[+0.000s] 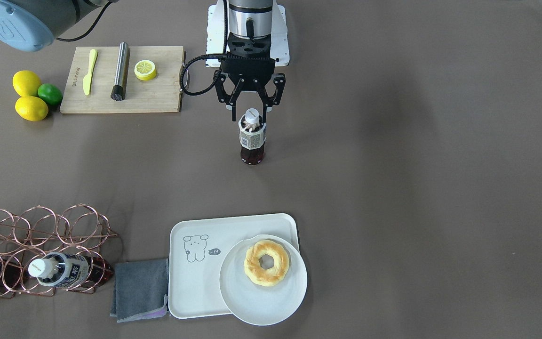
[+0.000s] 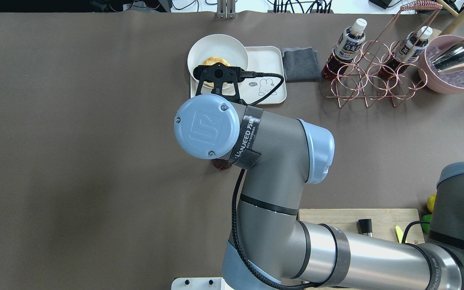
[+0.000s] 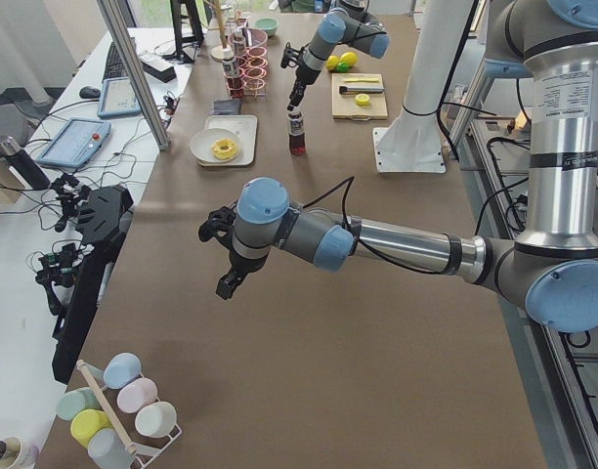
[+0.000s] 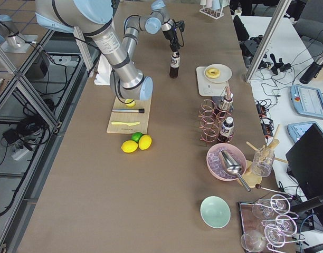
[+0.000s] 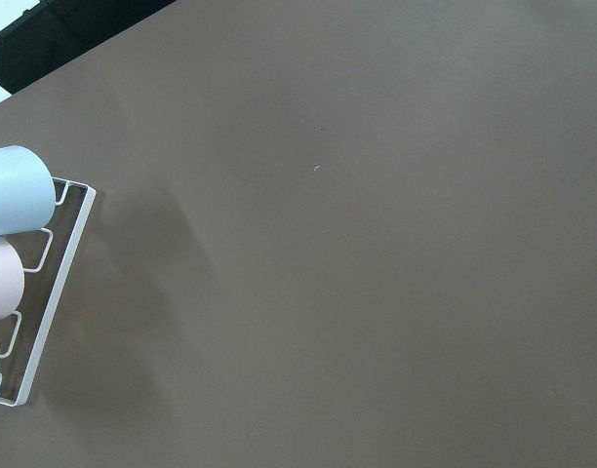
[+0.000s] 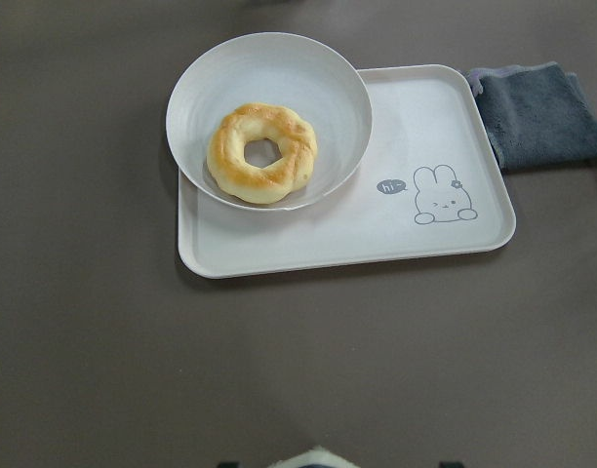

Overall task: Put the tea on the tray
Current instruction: 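Carry the bottle toward the robot and set it upright on the table, then withdraw the right gripper toward the rack while the left arm reaches toward the bottle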

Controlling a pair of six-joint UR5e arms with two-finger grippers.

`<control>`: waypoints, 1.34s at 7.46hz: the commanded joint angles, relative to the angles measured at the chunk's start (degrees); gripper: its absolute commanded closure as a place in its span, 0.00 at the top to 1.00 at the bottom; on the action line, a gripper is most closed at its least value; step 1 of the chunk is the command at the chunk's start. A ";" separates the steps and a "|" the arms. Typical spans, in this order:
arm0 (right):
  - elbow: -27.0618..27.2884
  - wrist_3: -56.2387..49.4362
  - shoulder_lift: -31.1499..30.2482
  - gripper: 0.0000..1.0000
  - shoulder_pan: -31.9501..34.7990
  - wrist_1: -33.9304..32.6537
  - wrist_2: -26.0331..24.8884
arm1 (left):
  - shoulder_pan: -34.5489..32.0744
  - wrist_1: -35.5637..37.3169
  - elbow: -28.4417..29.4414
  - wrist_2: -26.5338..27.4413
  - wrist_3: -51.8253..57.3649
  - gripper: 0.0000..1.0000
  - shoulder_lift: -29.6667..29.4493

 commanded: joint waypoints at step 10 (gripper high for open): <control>6.62 -17.64 -21.49 1.00 20.08 17.07 22.45 | 37.57 -5.11 -9.74 16.69 -62.00 0.98 -24.45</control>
